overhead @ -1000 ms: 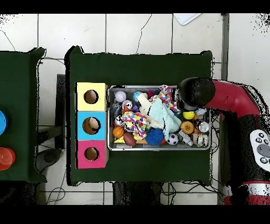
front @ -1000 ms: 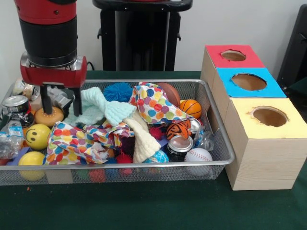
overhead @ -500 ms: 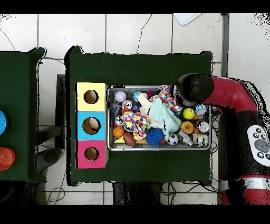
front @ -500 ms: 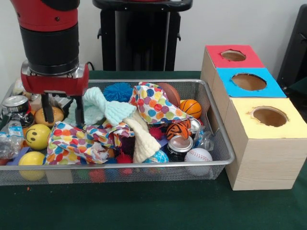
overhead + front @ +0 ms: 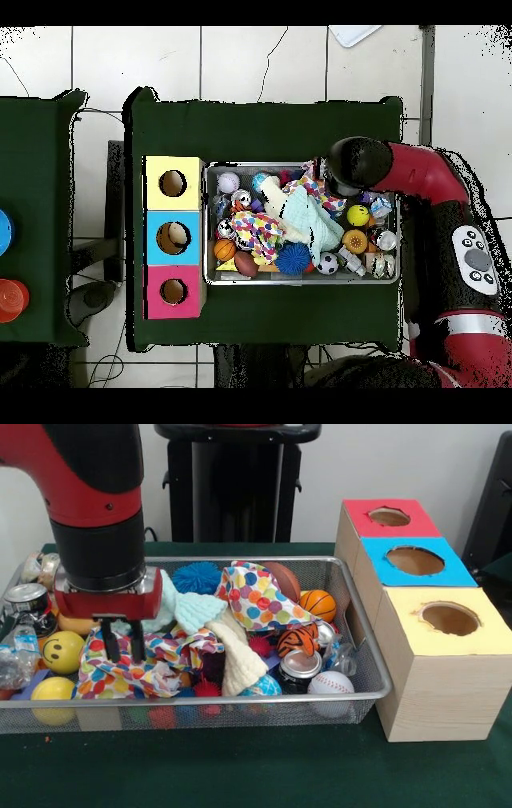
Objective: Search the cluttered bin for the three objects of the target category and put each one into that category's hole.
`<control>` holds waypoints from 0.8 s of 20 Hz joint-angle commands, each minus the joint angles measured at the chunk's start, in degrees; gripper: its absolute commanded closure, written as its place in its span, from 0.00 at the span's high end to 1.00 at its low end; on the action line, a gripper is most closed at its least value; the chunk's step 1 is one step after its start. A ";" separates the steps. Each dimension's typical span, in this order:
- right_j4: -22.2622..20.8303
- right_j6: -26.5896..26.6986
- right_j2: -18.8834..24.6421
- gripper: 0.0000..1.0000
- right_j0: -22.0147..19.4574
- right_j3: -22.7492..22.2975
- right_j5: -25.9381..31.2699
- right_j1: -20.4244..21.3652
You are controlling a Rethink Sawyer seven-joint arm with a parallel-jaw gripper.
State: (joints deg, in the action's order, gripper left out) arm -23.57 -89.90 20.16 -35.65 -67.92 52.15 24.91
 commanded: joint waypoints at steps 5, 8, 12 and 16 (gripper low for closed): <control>-3.87 10.36 3.15 0.00 0.60 1.51 -1.45 -2.91; -3.93 10.02 2.44 0.00 1.25 2.08 0.62 -2.74; -3.74 9.25 1.42 0.00 1.99 1.89 3.10 -1.56; -3.31 10.12 1.66 1.00 1.89 0.96 3.44 -0.97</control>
State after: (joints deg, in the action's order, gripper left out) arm -23.56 -89.90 20.19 -34.41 -67.07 51.99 23.70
